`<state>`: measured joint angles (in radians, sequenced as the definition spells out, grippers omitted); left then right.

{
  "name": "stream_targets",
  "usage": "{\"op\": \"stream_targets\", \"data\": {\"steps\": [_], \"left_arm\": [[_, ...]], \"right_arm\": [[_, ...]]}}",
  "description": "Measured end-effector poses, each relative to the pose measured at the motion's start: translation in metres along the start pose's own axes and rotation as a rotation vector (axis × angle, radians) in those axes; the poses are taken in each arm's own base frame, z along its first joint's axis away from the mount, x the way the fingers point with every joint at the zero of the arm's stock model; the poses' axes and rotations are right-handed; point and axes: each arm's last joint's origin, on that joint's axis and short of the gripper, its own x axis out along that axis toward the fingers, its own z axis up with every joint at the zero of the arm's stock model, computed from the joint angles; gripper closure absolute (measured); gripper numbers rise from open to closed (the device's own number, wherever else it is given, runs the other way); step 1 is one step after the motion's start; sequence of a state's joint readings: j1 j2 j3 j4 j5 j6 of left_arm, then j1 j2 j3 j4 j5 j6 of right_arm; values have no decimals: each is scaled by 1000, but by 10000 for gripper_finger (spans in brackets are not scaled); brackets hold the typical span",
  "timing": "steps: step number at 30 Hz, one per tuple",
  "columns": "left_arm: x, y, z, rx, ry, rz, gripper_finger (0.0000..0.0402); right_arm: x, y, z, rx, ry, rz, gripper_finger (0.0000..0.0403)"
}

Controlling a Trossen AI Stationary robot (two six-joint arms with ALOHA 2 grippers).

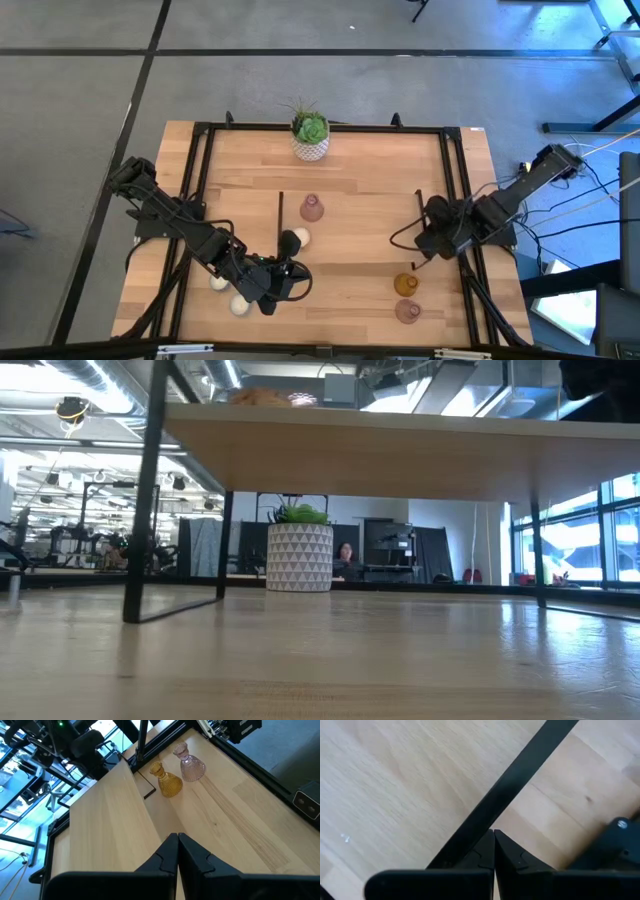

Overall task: Pick & Place candle stick holders
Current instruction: Adjust the shelf, then adjust the pink glass handle holder

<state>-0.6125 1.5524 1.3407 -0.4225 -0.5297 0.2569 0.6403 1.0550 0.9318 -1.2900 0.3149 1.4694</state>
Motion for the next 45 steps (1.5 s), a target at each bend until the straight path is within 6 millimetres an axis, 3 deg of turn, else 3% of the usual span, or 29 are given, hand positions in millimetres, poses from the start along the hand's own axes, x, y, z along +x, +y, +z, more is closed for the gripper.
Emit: {"op": "stream_targets", "data": {"steps": [9,17,29,34,39,45], "left_arm": [[0,0,0,2,7,17,399],[-6,2,-3,-20,77,250,399],[-6,2,-3,-18,81,255,400],[-6,4,3,-27,33,278,400],[-7,6,11,-39,-37,293,400],[-13,5,15,-70,-32,421,400]], "right_arm": [[14,18,9,-46,-13,22,403],[21,31,15,-80,-32,78,403],[20,38,20,-101,-60,148,403],[8,35,21,-125,-61,99,403],[-19,30,25,-153,-100,37,403],[-62,33,43,-191,-337,59,403]]}}
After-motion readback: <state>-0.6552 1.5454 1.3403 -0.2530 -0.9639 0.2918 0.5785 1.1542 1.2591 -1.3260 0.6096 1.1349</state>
